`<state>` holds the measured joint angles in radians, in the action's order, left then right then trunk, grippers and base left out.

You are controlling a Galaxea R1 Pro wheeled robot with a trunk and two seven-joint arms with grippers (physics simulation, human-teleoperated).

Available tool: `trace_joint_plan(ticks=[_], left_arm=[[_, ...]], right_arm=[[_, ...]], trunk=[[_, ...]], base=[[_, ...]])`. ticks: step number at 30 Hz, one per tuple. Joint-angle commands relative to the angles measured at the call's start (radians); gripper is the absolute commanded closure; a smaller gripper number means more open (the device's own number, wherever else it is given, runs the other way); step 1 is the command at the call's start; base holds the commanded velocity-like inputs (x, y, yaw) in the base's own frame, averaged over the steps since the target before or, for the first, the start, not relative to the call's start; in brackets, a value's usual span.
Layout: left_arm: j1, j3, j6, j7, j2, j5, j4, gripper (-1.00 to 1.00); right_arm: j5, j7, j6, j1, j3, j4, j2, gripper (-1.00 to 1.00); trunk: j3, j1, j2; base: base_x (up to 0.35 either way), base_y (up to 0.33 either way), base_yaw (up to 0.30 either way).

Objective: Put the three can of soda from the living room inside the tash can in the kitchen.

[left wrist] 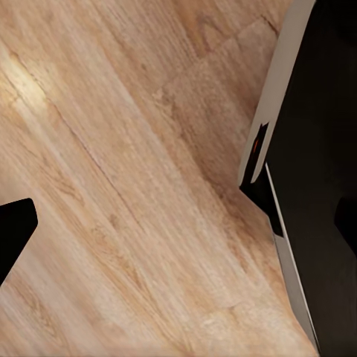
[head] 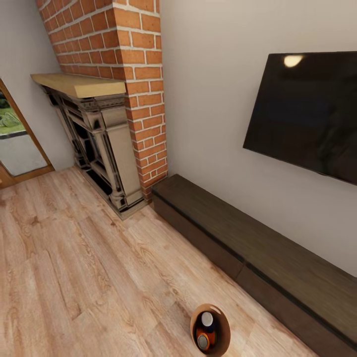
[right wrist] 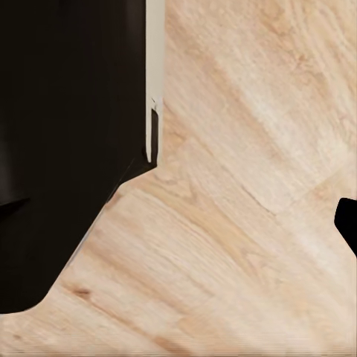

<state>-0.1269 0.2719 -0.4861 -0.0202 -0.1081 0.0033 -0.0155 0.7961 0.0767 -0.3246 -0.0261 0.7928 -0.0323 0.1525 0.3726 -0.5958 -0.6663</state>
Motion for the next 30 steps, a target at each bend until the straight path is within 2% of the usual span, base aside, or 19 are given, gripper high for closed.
trace_joint_plan(ticks=[1, 14, 21, 30], left_arm=[[0.0, 0.0, 0.0, 0.0, 0.0, 0.0, 0.0, -1.0], [0.0, 0.0, 0.0, 0.002, 0.001, 0.0, 0.001, -1.0], [0.0, 0.0, -0.002, 0.002, 0.0, 0.001, -0.001, -1.0], [0.002, 0.003, -0.008, 0.013, 0.005, 0.008, -0.01, -1.0]], right_arm=[[0.0, 0.0, 0.005, 0.0, 0.0, -0.001, 0.0, -1.0], [0.001, 0.0, 0.076, 0.0, -0.001, -0.007, -0.001, -1.0], [0.001, 0.0, 0.087, 0.0, -0.001, -0.008, -0.002, -1.0], [0.001, 0.0, 0.081, 0.0, -0.004, 0.003, -0.005, -1.0]], trunk=[[-0.003, 0.004, 0.007], [-0.044, 0.054, 0.098], [-0.066, 0.081, 0.147], [-0.066, 0.081, 0.147]], base=[[0.0, 0.0, 0.0], [0.0, 0.0, 0.0], [0.0, 0.0, 0.0], [0.0, 0.0, 0.0]])
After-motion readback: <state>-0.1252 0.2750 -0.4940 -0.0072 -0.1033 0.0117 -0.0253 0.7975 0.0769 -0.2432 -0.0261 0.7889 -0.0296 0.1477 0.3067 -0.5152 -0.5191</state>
